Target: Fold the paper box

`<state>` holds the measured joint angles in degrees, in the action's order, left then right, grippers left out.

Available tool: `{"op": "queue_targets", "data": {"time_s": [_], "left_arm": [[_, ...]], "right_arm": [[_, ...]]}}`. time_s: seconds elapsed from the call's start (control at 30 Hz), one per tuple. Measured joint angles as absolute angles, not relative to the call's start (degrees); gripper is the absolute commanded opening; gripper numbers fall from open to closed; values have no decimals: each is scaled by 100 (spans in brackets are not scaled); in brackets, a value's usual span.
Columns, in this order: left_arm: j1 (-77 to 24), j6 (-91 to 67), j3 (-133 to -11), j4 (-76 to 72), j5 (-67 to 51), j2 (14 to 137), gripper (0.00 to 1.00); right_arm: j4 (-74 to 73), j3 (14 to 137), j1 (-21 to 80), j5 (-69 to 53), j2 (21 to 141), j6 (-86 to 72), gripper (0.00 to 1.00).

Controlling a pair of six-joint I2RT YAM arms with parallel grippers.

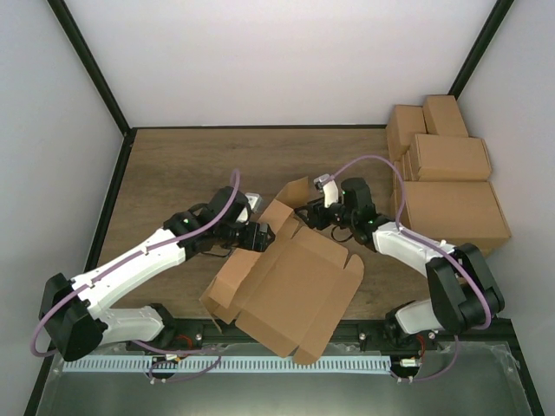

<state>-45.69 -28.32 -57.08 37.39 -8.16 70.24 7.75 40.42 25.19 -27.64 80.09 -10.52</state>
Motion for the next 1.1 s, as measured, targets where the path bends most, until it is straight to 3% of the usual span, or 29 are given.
{"op": "queue_targets", "data": {"time_s": [0.27,0.37,0.53,0.73,0.87,0.93,1.03,1.1], "left_arm": [[-4569,-2836,-5699,3739,-797,7017,78],[-4569,-2836,-5699,3754,-792,7000,78],[-4569,-2836,-5699,3778,-777,6991,79],[-4569,-2832,-5699,3778,-775,6991,79],[-4569,-2827,-5699,3780,-777,6991,79],[-4569,-2825,-5699,3782,-777,6991,79],[-4569,-2821,-5699,3785,-775,6991,79],[-4569,-2821,-5699,3787,-777,6995,79]], "right_arm": [[1511,3730,2491,-2359,8007,-1094,81],[1824,3649,2224,-2687,8047,-1214,96],[2351,3653,1586,-3415,8329,-1310,97],[2460,3892,1562,-3844,8807,-996,79],[2453,4265,1555,-4003,9194,-803,75],[2458,4401,1555,-4066,9314,-731,75],[2502,4497,1559,-4136,9435,-617,86],[2545,4536,1562,-4147,9526,-484,88]]}}
